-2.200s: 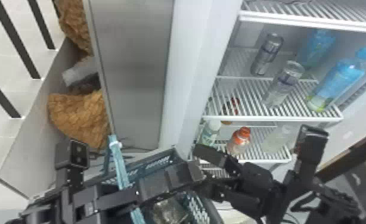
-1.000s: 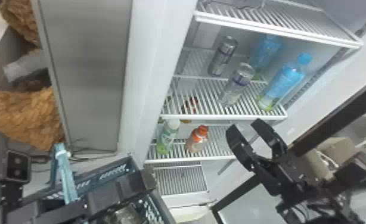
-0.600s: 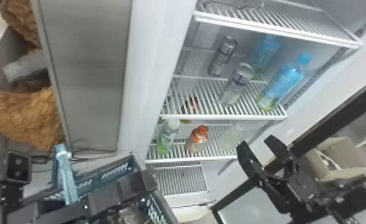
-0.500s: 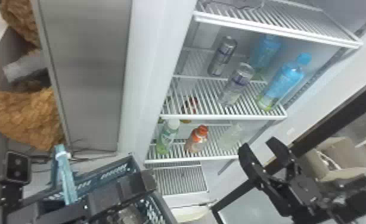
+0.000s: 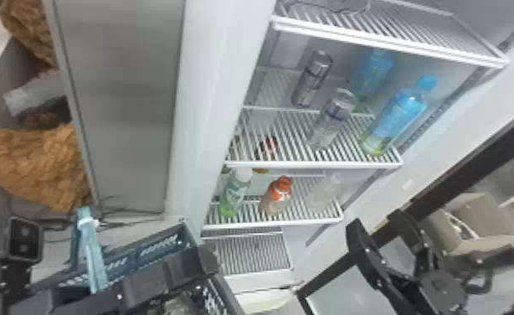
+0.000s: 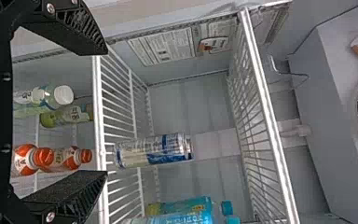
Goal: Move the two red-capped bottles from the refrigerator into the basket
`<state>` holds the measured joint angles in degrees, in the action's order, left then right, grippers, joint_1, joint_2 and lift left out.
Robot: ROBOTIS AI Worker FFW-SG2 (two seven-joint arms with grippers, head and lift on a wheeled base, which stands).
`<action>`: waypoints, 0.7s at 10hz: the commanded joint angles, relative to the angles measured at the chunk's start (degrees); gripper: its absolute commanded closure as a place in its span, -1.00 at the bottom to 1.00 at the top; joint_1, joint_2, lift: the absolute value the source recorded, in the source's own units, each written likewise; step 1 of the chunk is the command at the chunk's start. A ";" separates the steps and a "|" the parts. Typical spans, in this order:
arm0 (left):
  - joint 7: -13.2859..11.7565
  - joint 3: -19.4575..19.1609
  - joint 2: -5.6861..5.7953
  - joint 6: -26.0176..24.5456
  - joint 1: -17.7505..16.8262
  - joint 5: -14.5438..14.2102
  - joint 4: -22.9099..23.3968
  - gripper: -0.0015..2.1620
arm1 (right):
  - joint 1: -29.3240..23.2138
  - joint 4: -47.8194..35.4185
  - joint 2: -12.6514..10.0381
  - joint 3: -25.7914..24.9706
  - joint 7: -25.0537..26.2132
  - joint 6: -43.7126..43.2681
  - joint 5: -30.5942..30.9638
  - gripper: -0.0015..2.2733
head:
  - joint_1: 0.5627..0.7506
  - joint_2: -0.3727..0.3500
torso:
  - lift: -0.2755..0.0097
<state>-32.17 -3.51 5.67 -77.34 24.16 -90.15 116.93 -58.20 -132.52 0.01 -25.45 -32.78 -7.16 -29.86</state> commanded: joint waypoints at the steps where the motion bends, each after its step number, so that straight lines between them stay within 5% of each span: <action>1: 0.00 -0.26 -0.04 0.00 0.44 -0.11 0.00 0.12 | -0.44 -1.00 -0.06 0.55 0.00 -0.44 0.04 -0.91 | 0.41 -0.94 | 0.93; 7: 0.09 -0.83 -0.39 -0.14 0.58 0.11 0.00 0.12 | -3.82 -2.83 0.70 2.60 0.00 -0.16 0.61 -0.90 | 0.41 -0.94 | 0.93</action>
<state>-32.15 -4.24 5.38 -77.38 24.74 -90.08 116.95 -62.00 -135.26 0.54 -22.83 -32.78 -7.40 -29.40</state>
